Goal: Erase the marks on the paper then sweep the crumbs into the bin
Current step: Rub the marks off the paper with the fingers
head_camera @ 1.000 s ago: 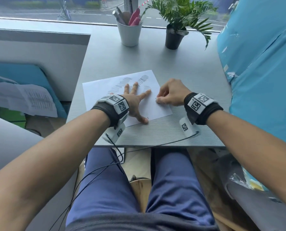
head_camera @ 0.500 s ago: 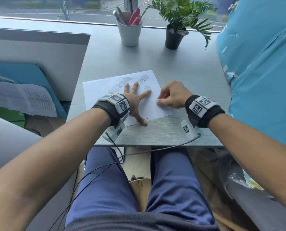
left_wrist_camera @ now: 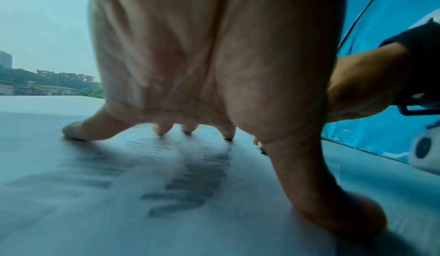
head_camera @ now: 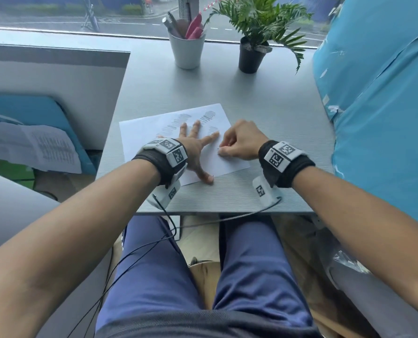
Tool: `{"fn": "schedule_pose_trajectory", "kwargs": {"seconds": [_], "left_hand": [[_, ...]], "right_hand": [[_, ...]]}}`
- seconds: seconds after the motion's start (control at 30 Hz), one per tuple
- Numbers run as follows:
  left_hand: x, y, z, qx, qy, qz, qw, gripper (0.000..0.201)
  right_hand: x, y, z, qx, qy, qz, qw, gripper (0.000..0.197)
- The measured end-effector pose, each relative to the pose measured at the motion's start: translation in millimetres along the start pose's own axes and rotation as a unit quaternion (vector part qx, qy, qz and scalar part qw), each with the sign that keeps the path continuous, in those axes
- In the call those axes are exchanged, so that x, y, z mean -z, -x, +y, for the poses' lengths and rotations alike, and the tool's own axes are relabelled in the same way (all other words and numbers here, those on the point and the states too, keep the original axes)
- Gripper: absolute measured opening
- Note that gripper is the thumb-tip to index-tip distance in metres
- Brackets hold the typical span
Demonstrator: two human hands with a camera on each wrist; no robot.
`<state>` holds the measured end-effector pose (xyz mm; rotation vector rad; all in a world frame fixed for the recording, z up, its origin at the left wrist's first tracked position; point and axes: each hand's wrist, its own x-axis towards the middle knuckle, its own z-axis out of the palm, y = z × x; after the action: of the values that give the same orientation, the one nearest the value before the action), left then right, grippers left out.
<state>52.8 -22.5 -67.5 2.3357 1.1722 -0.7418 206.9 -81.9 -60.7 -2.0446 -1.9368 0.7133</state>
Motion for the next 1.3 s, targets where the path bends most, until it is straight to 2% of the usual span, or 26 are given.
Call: {"fn": "schedule_pose_trajectory", "kwargs": {"seconds": [0.03, 0.13, 0.27, 0.37, 0.4, 0.53, 0.67, 0.8, 0.97, 1.1, 1.13, 1.23, 1.3], "left_hand": [[0, 1, 0, 0.001, -0.001, 0.001, 1.000, 0.142], [1, 0, 1, 0.001, -0.002, 0.001, 1.000, 0.143], [-1, -1, 0, 0.000, 0.005, 0.004, 1.000, 0.143], [0, 0, 1, 0.004, 0.001, 0.004, 1.000, 0.144], [0, -1, 1, 0.001, 0.001, 0.006, 1.000, 0.144], [1, 1, -1, -0.005, -0.020, 0.006, 1.000, 0.146], [17, 3, -14, -0.030, -0.084, 0.005, 0.996, 0.137], [15, 2, -24, -0.029, -0.063, 0.007, 0.998, 0.138], [8, -1, -28, -0.026, -0.037, 0.002, 0.999, 0.141], [7, 0, -27, -0.027, -0.041, -0.002, 0.999, 0.143], [7, 0, -27, -0.025, -0.043, -0.003, 0.999, 0.144], [6, -3, -28, -0.023, -0.045, -0.002, 0.999, 0.146], [6, -3, -28, -0.025, -0.045, -0.004, 0.999, 0.146]], "right_hand": [[-1, 0, -1, 0.002, 0.002, 0.000, 1.000, 0.012], [-13, 10, -13, 0.049, 0.011, -0.069, 0.996, 0.008], [1, -1, 2, -0.013, 0.001, 0.004, 1.000, 0.011], [-13, 12, -15, 0.035, 0.012, -0.077, 0.996, 0.008], [-14, 12, -16, 0.039, 0.014, -0.084, 0.996, 0.008], [10, -11, 12, -0.032, -0.006, 0.014, 0.999, 0.012], [7, -10, 17, -0.024, 0.013, -0.005, 1.000, 0.008], [7, -10, 16, -0.037, 0.001, 0.042, 0.998, 0.005], [-13, 6, -7, 0.038, -0.019, -0.073, 0.996, 0.002], [3, -13, 10, -0.022, -0.028, 0.032, 0.999, 0.006], [-1, -10, 9, -0.015, -0.021, 0.027, 0.999, 0.006], [-12, 8, -2, 0.033, -0.013, -0.065, 0.997, 0.005], [-4, 2, 8, 0.001, -0.030, -0.045, 0.999, 0.007]]}}
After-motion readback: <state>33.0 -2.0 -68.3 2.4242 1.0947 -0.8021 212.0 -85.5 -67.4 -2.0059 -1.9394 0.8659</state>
